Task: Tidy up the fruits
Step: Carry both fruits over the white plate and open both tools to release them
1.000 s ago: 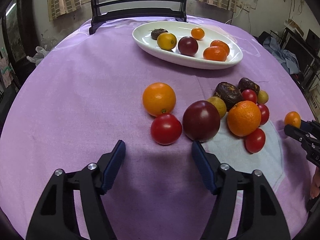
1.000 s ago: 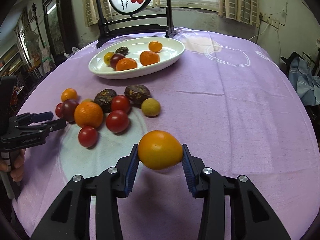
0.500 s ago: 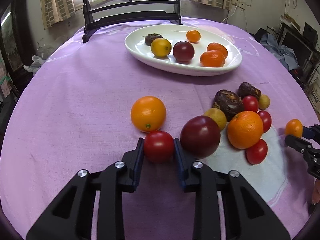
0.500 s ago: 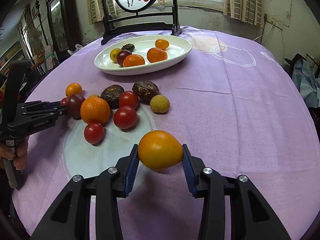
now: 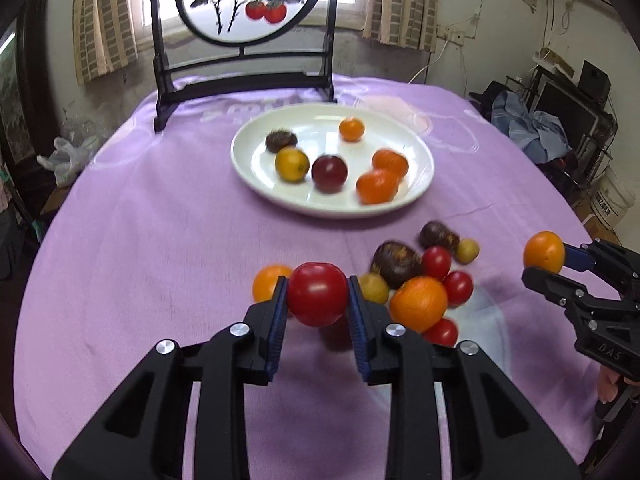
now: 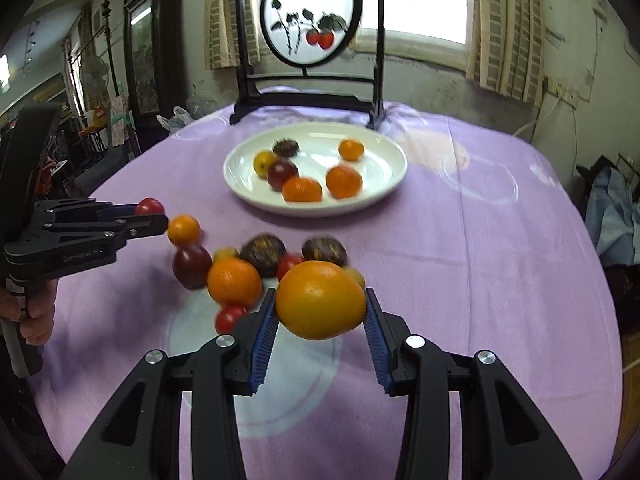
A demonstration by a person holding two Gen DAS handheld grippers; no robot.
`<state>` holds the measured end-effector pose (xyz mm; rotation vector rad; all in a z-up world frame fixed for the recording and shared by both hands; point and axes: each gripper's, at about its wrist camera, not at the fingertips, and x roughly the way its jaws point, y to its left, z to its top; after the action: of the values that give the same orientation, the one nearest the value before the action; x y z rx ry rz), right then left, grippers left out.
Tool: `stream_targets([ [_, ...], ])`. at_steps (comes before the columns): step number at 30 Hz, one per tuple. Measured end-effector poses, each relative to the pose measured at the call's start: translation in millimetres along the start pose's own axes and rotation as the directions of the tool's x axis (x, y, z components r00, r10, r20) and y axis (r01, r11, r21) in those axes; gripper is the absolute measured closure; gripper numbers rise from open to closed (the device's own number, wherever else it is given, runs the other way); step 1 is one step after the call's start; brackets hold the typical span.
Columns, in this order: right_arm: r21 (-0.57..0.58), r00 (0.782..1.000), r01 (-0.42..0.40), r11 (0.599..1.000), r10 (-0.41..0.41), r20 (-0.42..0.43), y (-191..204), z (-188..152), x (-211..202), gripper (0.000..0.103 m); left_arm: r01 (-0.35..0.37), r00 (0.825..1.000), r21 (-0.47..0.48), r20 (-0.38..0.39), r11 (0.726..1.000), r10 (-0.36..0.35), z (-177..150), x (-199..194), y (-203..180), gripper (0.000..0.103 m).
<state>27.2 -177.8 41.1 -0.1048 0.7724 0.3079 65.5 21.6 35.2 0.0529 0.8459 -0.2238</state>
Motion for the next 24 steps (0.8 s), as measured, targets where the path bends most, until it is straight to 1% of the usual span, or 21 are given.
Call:
stream_targets([
  [5,-0.049,0.998,-0.003,0.999,0.006,0.061,11,27,-1,0.061,-0.007,0.998,0.014,0.065,1.0,0.006,30,-4,-7,0.075],
  [9,-0.053,0.997,-0.012,0.999,0.016,0.079,14,45,9,0.061,0.008,0.997,-0.012,0.072,1.0,-0.007,55,8,-8,0.075],
  [12,-0.043,0.997,-0.017,0.999,0.02,0.078,14,58,24,0.061,-0.006,0.998,-0.027,0.064,1.0,0.008,73,24,-7,0.075],
  [14,-0.041,0.997,-0.006,0.999,0.009,0.074,14,67,38,0.061,-0.01,0.998,-0.043,0.054,0.999,0.012,83,37,-4,0.075],
  [18,-0.025,0.998,0.005,1.0,-0.003,0.065,11,83,67,0.061,-0.028,0.999,-0.086,0.014,0.996,0.029,100,68,7,0.075],
  [21,-0.001,0.999,0.017,1.0,-0.017,0.034,6,93,92,0.061,-0.036,0.999,-0.115,-0.016,0.993,0.035,109,91,18,0.075],
  [24,0.003,1.0,0.025,1.0,-0.025,0.0,4,101,114,0.061,-0.063,0.997,-0.136,-0.043,0.989,0.057,117,111,27,0.075],
])
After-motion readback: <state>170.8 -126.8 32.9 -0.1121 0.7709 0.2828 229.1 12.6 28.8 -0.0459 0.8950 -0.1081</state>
